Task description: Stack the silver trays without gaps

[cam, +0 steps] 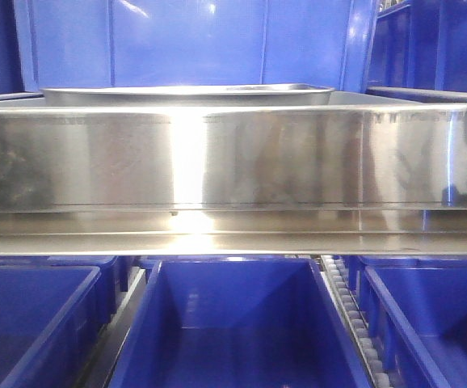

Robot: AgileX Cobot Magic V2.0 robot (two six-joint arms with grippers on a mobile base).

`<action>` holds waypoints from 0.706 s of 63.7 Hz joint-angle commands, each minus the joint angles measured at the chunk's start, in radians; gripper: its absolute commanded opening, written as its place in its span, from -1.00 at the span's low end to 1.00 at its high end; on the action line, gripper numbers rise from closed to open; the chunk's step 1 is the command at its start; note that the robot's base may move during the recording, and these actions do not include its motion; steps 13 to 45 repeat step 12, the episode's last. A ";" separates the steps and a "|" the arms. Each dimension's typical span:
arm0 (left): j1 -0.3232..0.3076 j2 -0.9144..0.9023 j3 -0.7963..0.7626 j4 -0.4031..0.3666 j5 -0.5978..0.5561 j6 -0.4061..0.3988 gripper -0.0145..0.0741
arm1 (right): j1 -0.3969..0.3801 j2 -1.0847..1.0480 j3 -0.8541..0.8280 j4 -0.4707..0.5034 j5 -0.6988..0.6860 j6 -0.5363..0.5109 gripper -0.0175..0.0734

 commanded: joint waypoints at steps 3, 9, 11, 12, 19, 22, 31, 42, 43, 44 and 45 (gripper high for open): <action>0.000 -0.032 -0.002 -0.007 -0.091 -0.001 -0.78 | -0.005 -0.019 0.002 -0.001 -0.097 -0.008 -0.51; 0.000 -0.032 -0.002 -0.007 -0.091 -0.001 -0.78 | -0.005 -0.019 0.002 -0.001 -0.097 -0.008 -0.51; 0.000 -0.032 -0.002 -0.007 -0.091 -0.001 -0.78 | -0.005 -0.019 0.002 -0.001 -0.097 -0.008 -0.51; 0.000 -0.032 -0.002 -0.007 -0.091 -0.001 -0.78 | -0.005 -0.019 0.002 -0.001 -0.097 -0.008 -0.51; 0.000 -0.032 -0.002 -0.007 -0.091 -0.001 -0.78 | -0.005 -0.019 0.002 -0.001 -0.097 -0.008 -0.51; 0.000 -0.032 -0.002 -0.007 -0.091 -0.001 -0.78 | -0.005 -0.019 0.002 -0.001 -0.097 -0.008 -0.51; 0.000 -0.032 -0.002 -0.007 -0.091 -0.001 -0.78 | -0.005 -0.019 0.002 -0.001 -0.097 -0.008 -0.51; 0.000 -0.032 -0.002 -0.007 -0.091 -0.001 -0.78 | -0.005 -0.019 0.002 -0.001 -0.097 -0.008 -0.51; 0.000 -0.032 -0.002 -0.007 -0.091 -0.001 -0.78 | -0.005 -0.019 0.002 -0.001 -0.097 -0.008 -0.51; 0.000 -0.032 -0.002 -0.007 -0.091 -0.001 -0.78 | -0.005 -0.019 0.002 -0.001 -0.097 -0.008 -0.51; 0.000 -0.032 -0.002 -0.007 -0.091 -0.001 -0.78 | -0.005 -0.019 0.002 -0.001 -0.097 -0.008 -0.51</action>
